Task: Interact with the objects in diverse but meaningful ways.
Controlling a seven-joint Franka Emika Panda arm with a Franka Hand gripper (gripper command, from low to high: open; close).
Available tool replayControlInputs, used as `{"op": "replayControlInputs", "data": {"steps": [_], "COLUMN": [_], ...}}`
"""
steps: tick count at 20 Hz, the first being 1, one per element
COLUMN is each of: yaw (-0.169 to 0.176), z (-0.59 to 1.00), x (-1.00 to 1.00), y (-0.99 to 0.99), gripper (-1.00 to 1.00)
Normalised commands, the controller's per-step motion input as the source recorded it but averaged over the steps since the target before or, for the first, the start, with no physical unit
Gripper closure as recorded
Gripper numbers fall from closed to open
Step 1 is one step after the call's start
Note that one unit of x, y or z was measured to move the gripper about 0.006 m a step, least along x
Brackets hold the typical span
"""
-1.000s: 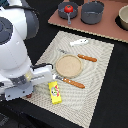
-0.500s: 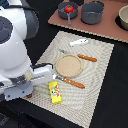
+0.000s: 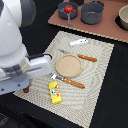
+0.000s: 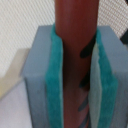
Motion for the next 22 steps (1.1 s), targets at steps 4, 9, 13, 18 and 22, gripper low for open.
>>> {"op": "replayControlInputs", "data": {"steps": [4, 9, 13, 18, 22], "yaw": [0.018, 0.044, 0.072, 0.091, 0.081], "z": [0.31, 0.21, 0.05, -0.01, -0.14], "x": [-0.75, -0.69, -0.52, -0.41, -0.08], "y": [0.52, 0.68, 0.7, 0.68, 0.54], "gripper": [1.0, 1.0, 1.0, 1.0, 1.0]}}
